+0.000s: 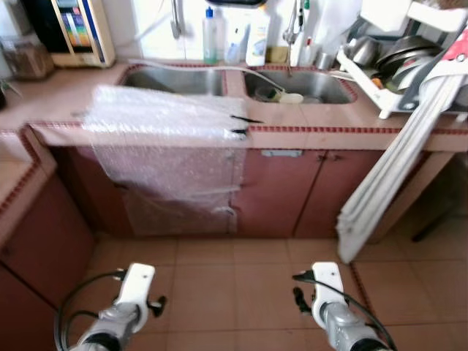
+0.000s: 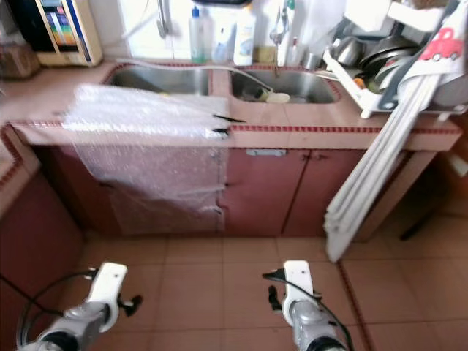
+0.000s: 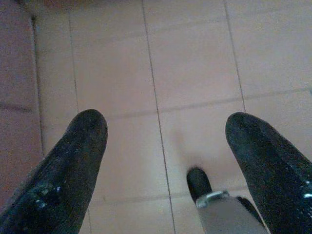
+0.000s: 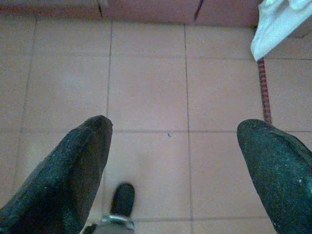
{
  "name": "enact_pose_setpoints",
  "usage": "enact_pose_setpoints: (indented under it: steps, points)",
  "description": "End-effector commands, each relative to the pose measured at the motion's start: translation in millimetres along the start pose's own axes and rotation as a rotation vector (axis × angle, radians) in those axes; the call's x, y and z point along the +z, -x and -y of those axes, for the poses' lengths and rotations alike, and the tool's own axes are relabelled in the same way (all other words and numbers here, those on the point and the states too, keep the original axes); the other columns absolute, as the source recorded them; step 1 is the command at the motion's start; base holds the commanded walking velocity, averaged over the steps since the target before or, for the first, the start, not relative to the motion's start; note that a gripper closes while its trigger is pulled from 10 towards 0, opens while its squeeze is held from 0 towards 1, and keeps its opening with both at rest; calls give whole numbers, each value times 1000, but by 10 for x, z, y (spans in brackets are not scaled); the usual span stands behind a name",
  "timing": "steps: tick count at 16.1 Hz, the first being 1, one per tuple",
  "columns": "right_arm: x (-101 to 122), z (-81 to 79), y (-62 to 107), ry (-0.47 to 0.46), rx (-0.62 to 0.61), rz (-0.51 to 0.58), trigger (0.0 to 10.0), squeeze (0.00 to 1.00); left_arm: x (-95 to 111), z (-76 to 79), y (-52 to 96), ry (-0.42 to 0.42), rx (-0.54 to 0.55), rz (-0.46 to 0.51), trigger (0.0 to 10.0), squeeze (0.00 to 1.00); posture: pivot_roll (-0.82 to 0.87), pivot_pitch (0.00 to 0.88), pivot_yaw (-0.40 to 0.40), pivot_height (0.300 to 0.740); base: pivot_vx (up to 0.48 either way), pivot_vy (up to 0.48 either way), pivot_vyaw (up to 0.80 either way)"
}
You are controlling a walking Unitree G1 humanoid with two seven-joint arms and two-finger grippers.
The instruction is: Kitchen organization
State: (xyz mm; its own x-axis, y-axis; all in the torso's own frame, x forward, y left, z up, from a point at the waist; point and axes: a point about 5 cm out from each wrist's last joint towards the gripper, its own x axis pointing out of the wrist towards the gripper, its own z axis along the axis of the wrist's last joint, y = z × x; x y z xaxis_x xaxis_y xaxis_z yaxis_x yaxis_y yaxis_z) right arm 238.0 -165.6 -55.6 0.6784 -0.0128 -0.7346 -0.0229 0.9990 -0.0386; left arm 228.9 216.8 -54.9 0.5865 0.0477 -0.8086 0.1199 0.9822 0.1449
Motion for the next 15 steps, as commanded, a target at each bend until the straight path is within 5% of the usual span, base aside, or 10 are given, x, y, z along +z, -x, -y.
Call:
enact_pose_setpoints:
  steps: [1, 6, 12, 15]
  points:
    - [38, -58, -8, -4, 13, 10, 10000, 0, 31, -58, 5, -7, 19, 10, 10000, 0, -51, 0, -5, 740, 0, 0, 0]
    - [112, 2, -17, -34, -1, 23, 10000, 0, 1, -54, 3, -14, 20, -40, 10000, 0, -25, 0, -27, 740, 0, 0, 0]
    - [362, -48, -48, 51, 40, 63, 10000, 0, -62, -28, 5, 26, 29, -50, 10000, 0, 6, 0, -85, 740, 0, 0, 0]
    - [308, -144, -48, 82, 71, 32, 10000, 0, -76, -10, 4, 61, 27, -37, 10000, 0, 14, 0, -114, 740, 0, 0, -796]
